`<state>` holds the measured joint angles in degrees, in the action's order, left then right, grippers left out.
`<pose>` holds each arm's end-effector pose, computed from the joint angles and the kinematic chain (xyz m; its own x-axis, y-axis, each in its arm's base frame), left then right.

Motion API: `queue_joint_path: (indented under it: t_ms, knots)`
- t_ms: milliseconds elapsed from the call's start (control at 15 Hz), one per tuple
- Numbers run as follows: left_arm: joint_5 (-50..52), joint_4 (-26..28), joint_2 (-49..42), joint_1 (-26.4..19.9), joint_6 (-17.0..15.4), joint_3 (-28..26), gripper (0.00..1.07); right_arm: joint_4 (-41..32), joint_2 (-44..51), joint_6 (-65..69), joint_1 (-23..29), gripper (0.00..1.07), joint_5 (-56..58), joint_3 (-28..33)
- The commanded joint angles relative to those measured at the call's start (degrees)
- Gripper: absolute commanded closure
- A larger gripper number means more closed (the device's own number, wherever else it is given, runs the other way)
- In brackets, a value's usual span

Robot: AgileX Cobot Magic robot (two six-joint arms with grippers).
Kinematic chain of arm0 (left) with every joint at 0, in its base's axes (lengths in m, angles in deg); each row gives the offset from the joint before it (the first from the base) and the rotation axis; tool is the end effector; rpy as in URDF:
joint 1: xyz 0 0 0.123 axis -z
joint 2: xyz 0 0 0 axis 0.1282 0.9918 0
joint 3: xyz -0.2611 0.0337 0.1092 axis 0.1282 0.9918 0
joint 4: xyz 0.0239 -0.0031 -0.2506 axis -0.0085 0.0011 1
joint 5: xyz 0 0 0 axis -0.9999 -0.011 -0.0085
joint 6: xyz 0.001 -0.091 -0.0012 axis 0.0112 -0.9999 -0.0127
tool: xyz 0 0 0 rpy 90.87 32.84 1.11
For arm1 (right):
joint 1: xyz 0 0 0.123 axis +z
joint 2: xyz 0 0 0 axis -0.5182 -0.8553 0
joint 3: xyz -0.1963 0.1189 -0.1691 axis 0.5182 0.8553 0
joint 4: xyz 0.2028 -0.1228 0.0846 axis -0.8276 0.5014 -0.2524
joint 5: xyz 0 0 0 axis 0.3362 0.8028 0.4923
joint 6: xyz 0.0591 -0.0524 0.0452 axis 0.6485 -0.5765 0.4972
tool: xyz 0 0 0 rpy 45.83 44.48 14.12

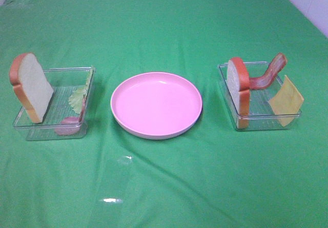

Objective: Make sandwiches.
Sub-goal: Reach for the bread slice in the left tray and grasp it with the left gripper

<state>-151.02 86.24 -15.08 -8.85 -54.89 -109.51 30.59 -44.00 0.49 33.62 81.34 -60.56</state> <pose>-0.0087 -0.0062 0.2812 -0.4488 -0.0155 -0.8935 0.0305 0.9990 -0.0327 -0.0025 0.0000 0.2609 -0.5333 0.0135 -0.8458 -0.0228 0.9993 0.0303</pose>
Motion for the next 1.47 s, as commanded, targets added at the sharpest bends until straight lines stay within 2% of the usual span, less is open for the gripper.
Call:
queue_joint_path:
  t_ms: [67, 600, 733, 800, 867, 1000, 1200, 1267, 1400, 1467]
  knots:
    - [0.2, 0.1, -0.8, -0.1, -0.2, 0.1, 0.07, 0.6, 1.5, -0.7, -0.3, 0.13, -0.2, 0.2]
    - [1.8, -0.2, 0.8, -0.1, -0.3, -1.1, 0.07, 0.6, 1.5, -0.7, -0.3, 0.13, -0.2, 0.2]
    - [10.4, -0.3, 6.8, -0.1, -0.3, -3.2, 0.07, 0.6, 1.5, -0.7, -0.3, 0.13, -0.2, 0.2]
    - [15.0, -0.3, 10.5, 0.1, -0.7, -4.0, 0.07, 0.6, 1.5, -0.7, -0.3, 0.13, -0.2, 0.2]
    - [21.6, -0.3, 19.7, 0.3, -3.4, -6.2, 0.07, 0.6, 1.5, -0.7, -0.3, 0.13, -0.2, 0.2]
    - [22.7, -0.3, 28.0, 0.3, -3.3, -9.5, 0.07, 0.6, 1.5, -0.7, -0.3, 0.13, -0.2, 0.2]
    - [21.3, -0.3, 44.8, 0.3, -3.0, -19.1, 0.07, 0.6, 1.5, -0.7, -0.3, 0.13, -0.2, 0.2]
    - [20.7, -0.3, 47.2, 0.3, -2.8, -20.6, 0.07, 0.6, 1.5, -0.7, -0.3, 0.13, -0.2, 0.2]
    - [16.2, -0.3, 59.0, 0.3, -2.3, -28.9, 0.07, 0.6, 1.5, -0.7, -0.3, 0.13, -0.2, 0.2]
    - [12.0, -0.3, 69.7, 0.3, -1.4, -36.3, 0.07, 0.6, 1.5, -0.7, -0.3, 0.13, -0.2, 0.2]
